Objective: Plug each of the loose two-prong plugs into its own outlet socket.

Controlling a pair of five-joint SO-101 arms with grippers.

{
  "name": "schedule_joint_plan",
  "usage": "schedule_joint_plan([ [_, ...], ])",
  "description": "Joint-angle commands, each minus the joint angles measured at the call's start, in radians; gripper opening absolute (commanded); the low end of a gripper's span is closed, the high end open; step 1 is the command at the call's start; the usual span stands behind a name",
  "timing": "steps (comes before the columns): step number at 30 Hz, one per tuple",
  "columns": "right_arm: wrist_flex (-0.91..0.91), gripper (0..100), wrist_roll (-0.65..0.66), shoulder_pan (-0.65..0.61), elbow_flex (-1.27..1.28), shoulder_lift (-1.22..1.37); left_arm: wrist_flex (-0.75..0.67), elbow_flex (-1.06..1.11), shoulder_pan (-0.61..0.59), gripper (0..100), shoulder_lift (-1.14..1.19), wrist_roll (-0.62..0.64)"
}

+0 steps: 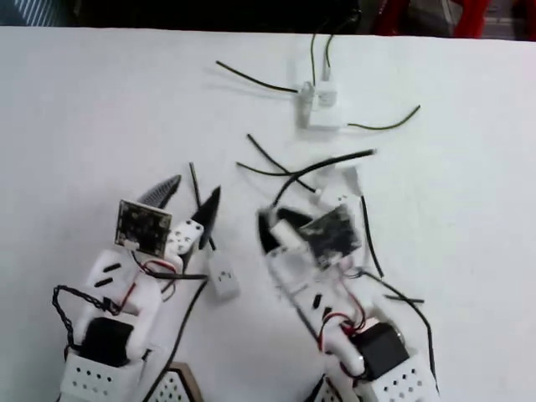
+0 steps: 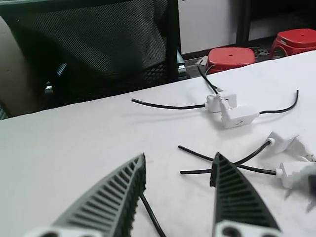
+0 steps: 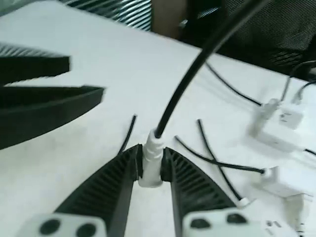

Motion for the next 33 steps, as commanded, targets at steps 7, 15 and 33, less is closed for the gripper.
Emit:
schedule_joint_plan([
  [7,-0.174,1.7,-0.026,0.12,0.048,-0.005,0.178,-0.198,-0.059,23,0.087,0.017],
  [15,-0.191,1.7,-0.078,0.166,0.046,-0.005,0.404,-0.493,-0.059,27,0.544,0.026],
  [33,-0.219,1.7,-0.118,0.232,0.046,-0.005,0.592,-0.769,0.05,35,1.42,0.155],
])
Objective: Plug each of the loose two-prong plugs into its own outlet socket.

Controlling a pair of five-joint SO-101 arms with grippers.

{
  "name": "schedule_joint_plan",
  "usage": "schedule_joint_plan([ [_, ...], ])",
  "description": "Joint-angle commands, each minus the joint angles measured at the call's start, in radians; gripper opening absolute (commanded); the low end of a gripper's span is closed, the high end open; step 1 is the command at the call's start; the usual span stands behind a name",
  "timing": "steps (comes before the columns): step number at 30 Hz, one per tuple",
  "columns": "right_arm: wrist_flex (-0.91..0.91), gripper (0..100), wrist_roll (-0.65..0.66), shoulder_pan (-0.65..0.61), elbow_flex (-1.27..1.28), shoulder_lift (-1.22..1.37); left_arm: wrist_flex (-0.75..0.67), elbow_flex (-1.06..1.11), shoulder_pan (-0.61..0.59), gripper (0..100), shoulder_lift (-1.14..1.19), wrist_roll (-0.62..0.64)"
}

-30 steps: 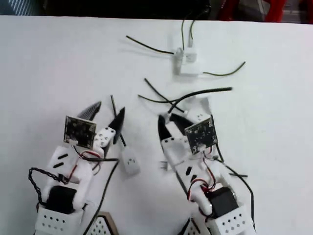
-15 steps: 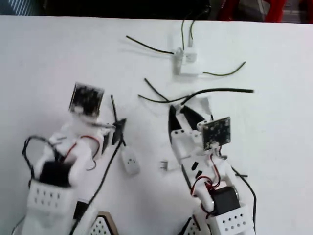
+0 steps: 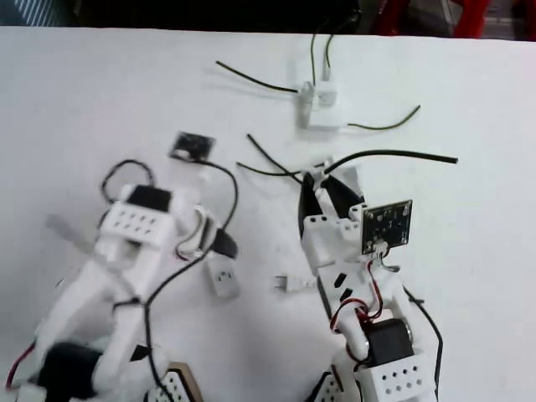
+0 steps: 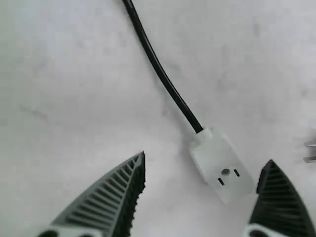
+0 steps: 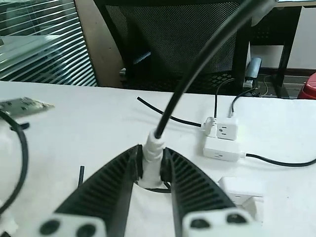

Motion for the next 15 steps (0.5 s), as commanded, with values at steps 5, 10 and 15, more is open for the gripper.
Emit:
schedule_joint_plan([
  [5,-0.021,1.7,-0.002,0.01,-0.011,-0.005,-0.005,-0.086,0.136,35,0.245,0.052],
  [10,-0.021,1.7,0.0,0.01,-0.011,-0.005,-0.005,-0.106,0.147,35,0.332,0.048],
  [15,-0.021,1.7,0.0,0.01,-0.011,-0.005,-0.005,-0.13,0.153,35,0.404,0.017],
])
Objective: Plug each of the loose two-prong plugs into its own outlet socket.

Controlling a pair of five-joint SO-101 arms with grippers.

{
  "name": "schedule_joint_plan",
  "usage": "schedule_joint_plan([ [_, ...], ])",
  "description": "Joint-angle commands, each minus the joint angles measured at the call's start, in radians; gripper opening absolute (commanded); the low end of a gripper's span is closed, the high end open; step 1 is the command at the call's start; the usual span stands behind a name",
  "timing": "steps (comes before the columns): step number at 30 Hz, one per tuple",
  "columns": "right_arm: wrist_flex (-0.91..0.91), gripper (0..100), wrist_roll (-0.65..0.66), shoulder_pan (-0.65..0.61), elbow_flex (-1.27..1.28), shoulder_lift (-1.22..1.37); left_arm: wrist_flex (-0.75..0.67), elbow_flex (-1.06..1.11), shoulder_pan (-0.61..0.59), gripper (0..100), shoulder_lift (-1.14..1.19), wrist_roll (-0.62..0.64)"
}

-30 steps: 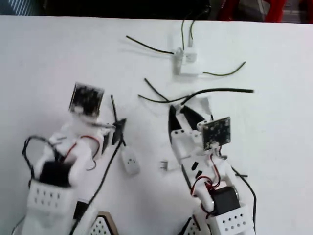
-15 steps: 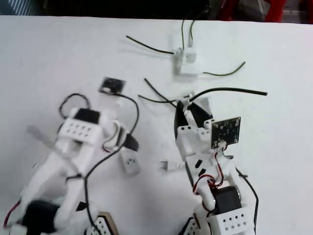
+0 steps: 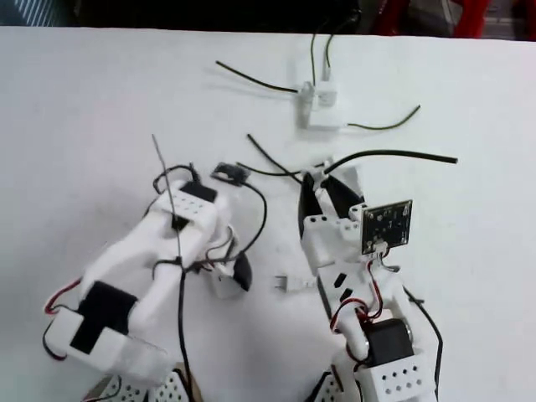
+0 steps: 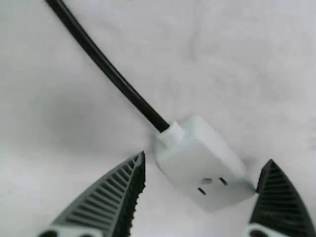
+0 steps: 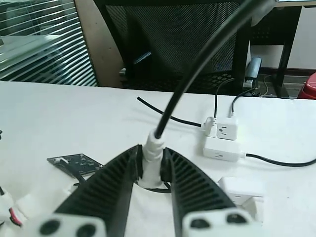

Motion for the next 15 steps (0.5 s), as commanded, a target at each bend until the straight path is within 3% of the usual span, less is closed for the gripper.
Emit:
schedule_joint_plan([
  [1,-0.021,1.7,0.0,0.01,-0.011,-0.005,0.0,-0.051,0.015,35,0.038,-0.017],
  [5,-0.021,1.7,0.0,0.01,-0.011,-0.005,-0.031,-0.074,0.015,25,0.064,-0.025],
  [10,-0.021,1.7,0.0,0.01,-0.011,-0.007,-0.054,-0.123,0.008,8,0.068,-0.157],
  [15,-0.021,1.7,0.0,0.01,-0.011,-0.007,-0.055,-0.183,0.015,8,0.062,-0.296],
])
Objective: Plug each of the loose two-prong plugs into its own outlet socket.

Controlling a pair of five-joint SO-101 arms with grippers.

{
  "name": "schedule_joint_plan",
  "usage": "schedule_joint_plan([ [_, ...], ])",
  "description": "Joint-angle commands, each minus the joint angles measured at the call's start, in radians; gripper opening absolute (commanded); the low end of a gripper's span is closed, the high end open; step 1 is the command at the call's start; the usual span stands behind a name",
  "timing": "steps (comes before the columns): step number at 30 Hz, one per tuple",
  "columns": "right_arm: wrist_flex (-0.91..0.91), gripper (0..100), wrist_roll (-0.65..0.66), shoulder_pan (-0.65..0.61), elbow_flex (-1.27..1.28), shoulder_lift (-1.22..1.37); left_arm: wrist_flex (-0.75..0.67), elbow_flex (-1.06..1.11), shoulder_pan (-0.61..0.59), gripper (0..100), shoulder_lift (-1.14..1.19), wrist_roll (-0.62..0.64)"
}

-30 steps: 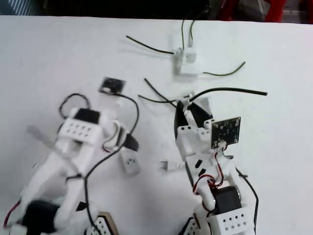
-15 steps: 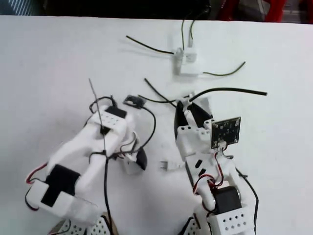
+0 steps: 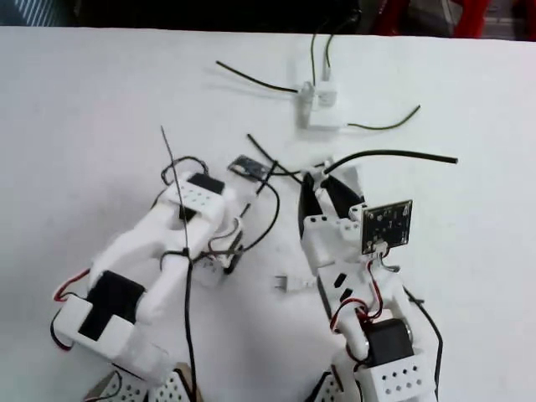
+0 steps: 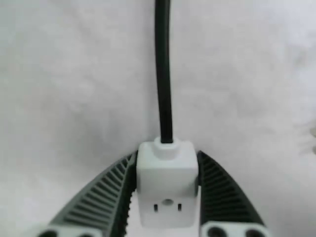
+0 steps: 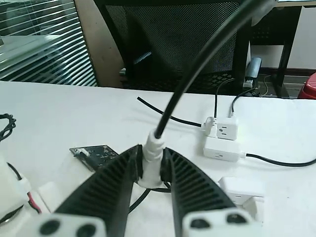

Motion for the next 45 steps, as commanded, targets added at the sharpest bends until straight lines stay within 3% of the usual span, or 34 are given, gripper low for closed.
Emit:
schedule_joint_plan([
  [1,-0.021,1.7,0.0,0.012,-0.011,-0.007,-0.032,-0.095,0.007,8,-0.005,-0.178],
  [5,-0.021,1.7,0.0,0.013,-0.011,-0.007,-0.081,-0.161,-0.03,8,-0.001,-0.377],
  [8,-0.021,1.7,0.0,0.015,-0.011,-0.007,-0.089,-0.206,-0.065,15,0.001,-0.442],
  [13,-0.021,1.7,0.0,0.015,-0.011,-0.007,-0.037,-0.273,-0.125,30,-0.008,-0.4],
  [22,-0.021,1.7,0.0,0.012,-0.011,-0.007,0.175,-0.391,-0.125,30,-0.008,-0.399],
  [26,-0.021,1.7,0.0,0.01,-0.011,-0.007,0.207,-0.353,-0.107,24,-0.064,-0.399],
  [30,-0.021,1.7,0.0,0.01,-0.011,-0.007,0.157,-0.193,-0.044,25,-0.179,-0.39],
  [37,-0.019,1.7,0.0,0.01,-0.011,-0.007,-0.152,0.095,-0.035,33,-0.245,-0.325],
  [43,-0.019,1.7,0.0,0.01,-0.009,-0.007,-0.169,0.031,-0.094,33,-0.084,-0.327],
  [45,-0.019,1.7,0.0,0.01,-0.009,-0.007,-0.117,-0.064,-0.131,33,-0.008,-0.327],
])
